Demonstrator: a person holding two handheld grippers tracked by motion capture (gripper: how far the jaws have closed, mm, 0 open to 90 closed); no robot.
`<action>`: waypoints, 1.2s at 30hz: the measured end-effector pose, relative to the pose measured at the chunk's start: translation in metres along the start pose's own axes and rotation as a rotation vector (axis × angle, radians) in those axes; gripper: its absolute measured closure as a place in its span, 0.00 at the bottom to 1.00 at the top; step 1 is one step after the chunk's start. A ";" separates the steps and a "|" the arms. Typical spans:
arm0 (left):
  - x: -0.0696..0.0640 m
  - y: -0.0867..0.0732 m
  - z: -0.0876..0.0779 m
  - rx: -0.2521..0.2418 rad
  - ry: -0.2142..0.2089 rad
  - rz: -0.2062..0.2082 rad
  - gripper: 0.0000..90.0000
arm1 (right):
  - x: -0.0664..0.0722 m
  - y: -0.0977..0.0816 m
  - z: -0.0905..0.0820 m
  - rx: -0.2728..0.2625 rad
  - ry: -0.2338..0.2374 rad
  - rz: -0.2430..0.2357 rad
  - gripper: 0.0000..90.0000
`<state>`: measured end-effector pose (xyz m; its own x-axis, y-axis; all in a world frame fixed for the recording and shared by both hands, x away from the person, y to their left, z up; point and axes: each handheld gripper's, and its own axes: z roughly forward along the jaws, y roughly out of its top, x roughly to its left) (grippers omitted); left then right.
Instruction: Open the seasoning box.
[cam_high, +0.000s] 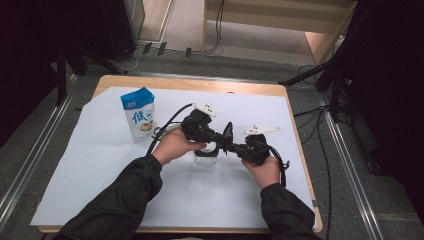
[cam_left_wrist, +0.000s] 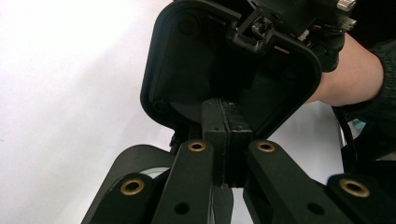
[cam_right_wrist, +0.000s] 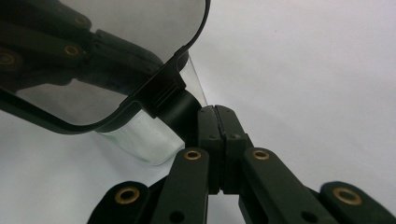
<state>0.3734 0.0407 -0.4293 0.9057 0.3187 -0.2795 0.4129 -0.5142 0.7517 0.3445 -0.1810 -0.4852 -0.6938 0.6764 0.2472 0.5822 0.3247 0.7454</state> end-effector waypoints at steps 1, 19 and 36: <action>0.000 0.000 0.000 0.000 0.000 0.000 1.00 | 0.000 0.000 0.000 0.000 0.000 0.000 1.00; 0.005 -0.005 -0.005 -0.013 -0.003 -0.013 0.98 | 0.002 -0.001 -0.004 -0.013 -0.002 -0.027 1.00; 0.002 -0.025 -0.035 -0.035 0.059 -0.040 0.72 | 0.003 -0.005 -0.016 -0.051 0.024 -0.048 0.73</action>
<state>0.3615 0.0821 -0.4276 0.8812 0.3847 -0.2748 0.4437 -0.4723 0.7616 0.3333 -0.1911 -0.4786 -0.7305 0.6449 0.2248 0.5264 0.3219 0.7870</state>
